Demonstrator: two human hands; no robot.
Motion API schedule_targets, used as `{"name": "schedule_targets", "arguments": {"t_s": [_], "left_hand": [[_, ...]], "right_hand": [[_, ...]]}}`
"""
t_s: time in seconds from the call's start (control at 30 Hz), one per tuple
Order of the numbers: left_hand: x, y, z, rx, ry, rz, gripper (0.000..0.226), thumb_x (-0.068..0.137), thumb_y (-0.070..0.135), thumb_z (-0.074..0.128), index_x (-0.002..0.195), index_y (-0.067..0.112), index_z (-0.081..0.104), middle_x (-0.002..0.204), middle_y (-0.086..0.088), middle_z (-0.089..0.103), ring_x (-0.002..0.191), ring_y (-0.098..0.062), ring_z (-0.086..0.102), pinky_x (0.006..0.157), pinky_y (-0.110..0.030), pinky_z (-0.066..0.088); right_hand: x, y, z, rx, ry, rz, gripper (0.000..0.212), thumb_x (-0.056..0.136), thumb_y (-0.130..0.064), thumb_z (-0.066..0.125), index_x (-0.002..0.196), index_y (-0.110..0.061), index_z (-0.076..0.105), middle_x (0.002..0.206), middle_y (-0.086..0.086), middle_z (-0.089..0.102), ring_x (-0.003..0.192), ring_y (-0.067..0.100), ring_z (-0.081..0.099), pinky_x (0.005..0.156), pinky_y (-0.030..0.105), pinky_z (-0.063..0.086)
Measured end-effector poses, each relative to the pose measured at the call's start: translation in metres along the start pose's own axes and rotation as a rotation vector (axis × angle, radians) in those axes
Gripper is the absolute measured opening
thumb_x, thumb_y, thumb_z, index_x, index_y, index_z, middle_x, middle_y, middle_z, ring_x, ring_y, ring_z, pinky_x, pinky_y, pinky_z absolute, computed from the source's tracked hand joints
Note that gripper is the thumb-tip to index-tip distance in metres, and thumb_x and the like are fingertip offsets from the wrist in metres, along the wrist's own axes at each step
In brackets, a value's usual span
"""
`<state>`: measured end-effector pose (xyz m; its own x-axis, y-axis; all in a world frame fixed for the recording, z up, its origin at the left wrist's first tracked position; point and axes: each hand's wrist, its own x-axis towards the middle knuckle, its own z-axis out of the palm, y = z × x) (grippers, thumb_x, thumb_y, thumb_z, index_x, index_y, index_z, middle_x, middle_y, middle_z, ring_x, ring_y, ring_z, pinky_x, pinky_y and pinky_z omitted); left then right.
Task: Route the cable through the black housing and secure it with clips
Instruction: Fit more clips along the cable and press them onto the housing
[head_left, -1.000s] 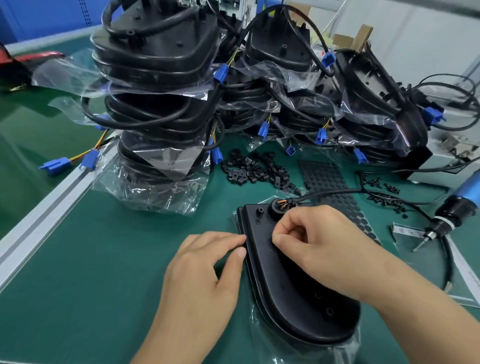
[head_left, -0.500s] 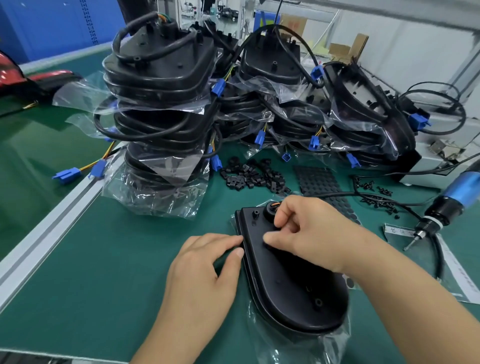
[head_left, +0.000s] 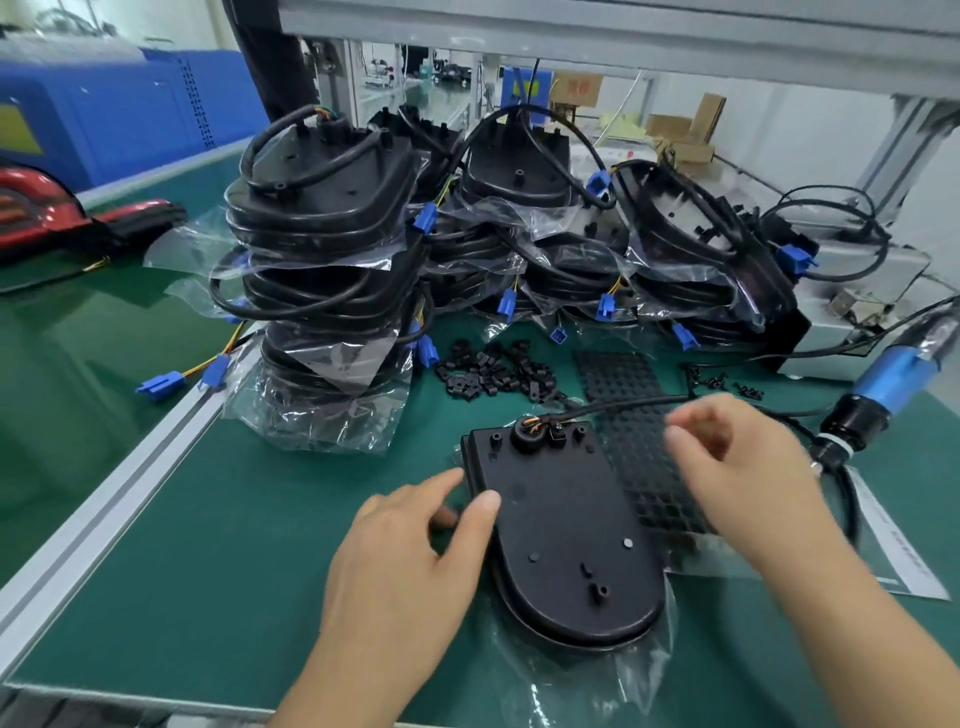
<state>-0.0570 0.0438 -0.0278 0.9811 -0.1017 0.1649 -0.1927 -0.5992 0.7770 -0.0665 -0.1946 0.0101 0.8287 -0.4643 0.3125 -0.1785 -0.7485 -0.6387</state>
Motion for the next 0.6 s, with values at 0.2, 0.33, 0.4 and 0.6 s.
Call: {"name": "schedule_targets", "arguments": {"t_s": [0.2, 0.33, 0.4, 0.6], "left_hand": [[0.017, 0.028, 0.004, 0.366, -0.061, -0.025, 0.083, 0.067, 0.081, 0.028, 0.138, 0.038, 0.031, 0.111, 0.009, 0.054, 0.108, -0.016, 0.053, 0.085, -0.032, 0.045], [0.030, 0.037, 0.013, 0.445, -0.011, 0.125, 0.057, 0.079, 0.067, 0.036, 0.127, 0.039, 0.045, 0.103, 0.012, 0.045, 0.102, -0.011, 0.051, 0.079, -0.029, 0.046], [0.033, 0.037, 0.016, 0.457, -0.012, 0.131, 0.053, 0.081, 0.064, 0.039, 0.127, 0.038, 0.046, 0.101, 0.012, 0.043, 0.098, -0.010, 0.052, 0.075, -0.027, 0.047], [0.023, 0.044, 0.013, 0.395, 0.023, 0.301, 0.042, 0.086, 0.044, 0.051, 0.126, 0.032, 0.054, 0.106, 0.009, 0.054, 0.098, -0.016, 0.052, 0.081, -0.033, 0.048]], "right_hand": [[0.017, 0.067, -0.049, -0.619, 0.139, 0.243, 0.016, 0.086, -0.025, 0.055, 0.094, -0.020, 0.068, 0.092, 0.015, 0.065, 0.075, 0.034, 0.059, 0.061, 0.038, 0.050], [0.010, 0.096, -0.059, -0.669, -0.012, 0.437, 0.028, 0.083, -0.033, 0.062, 0.099, -0.010, 0.064, 0.095, 0.021, 0.061, 0.085, 0.038, 0.060, 0.071, 0.046, 0.053], [0.005, 0.098, -0.056, -0.688, 0.003, 0.454, 0.025, 0.084, -0.034, 0.060, 0.098, -0.013, 0.064, 0.092, 0.016, 0.063, 0.081, 0.034, 0.059, 0.067, 0.039, 0.051], [-0.007, 0.075, -0.068, -0.371, 0.051, 0.380, 0.023, 0.075, -0.017, 0.060, 0.096, -0.026, 0.061, 0.066, 0.004, 0.069, 0.068, 0.031, 0.061, 0.057, 0.032, 0.039]]}}
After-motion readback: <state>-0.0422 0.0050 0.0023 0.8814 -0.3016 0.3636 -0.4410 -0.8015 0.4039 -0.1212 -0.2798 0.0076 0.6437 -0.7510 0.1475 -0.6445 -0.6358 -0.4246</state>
